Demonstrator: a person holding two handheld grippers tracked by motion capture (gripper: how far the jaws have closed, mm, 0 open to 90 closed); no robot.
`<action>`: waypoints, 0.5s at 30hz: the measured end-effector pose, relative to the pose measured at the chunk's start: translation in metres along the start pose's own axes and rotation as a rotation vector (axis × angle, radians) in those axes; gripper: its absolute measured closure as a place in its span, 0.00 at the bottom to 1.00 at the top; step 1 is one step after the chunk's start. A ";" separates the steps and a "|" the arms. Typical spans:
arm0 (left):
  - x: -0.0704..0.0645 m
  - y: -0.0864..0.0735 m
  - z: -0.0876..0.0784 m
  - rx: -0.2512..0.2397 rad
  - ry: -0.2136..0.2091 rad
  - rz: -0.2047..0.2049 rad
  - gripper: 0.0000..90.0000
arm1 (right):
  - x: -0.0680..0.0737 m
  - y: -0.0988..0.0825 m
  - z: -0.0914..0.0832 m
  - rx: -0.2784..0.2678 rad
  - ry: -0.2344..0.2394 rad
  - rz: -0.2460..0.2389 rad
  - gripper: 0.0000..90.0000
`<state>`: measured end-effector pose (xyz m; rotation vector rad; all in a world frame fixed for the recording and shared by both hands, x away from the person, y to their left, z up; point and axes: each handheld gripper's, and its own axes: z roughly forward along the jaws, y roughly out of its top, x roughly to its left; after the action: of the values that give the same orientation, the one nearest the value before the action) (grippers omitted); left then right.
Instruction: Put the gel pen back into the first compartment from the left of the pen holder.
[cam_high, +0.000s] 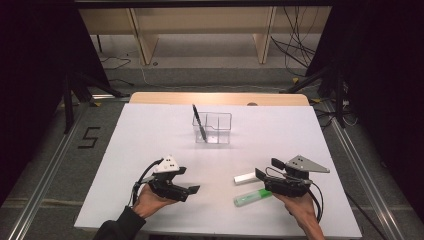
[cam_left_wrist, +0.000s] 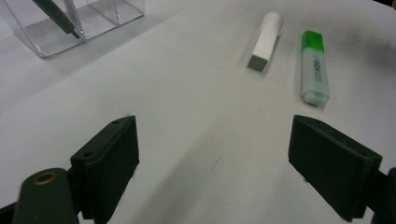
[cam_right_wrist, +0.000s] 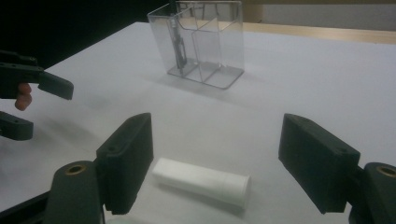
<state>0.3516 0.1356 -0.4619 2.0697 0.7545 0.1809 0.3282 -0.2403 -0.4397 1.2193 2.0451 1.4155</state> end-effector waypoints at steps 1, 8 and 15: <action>-0.001 0.000 0.001 0.005 -0.002 -0.001 0.18 | -0.001 -0.001 -0.001 0.000 -0.003 0.001 0.29; -0.003 0.002 0.007 0.029 -0.010 -0.001 0.18 | -0.004 -0.008 -0.008 0.003 -0.022 0.012 0.28; -0.006 0.004 0.011 0.045 -0.013 -0.004 0.18 | -0.005 -0.015 -0.011 0.021 -0.038 0.012 0.27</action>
<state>0.3532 0.1226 -0.4643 2.1102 0.7607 0.1496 0.3168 -0.2524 -0.4494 1.2590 2.0358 1.3693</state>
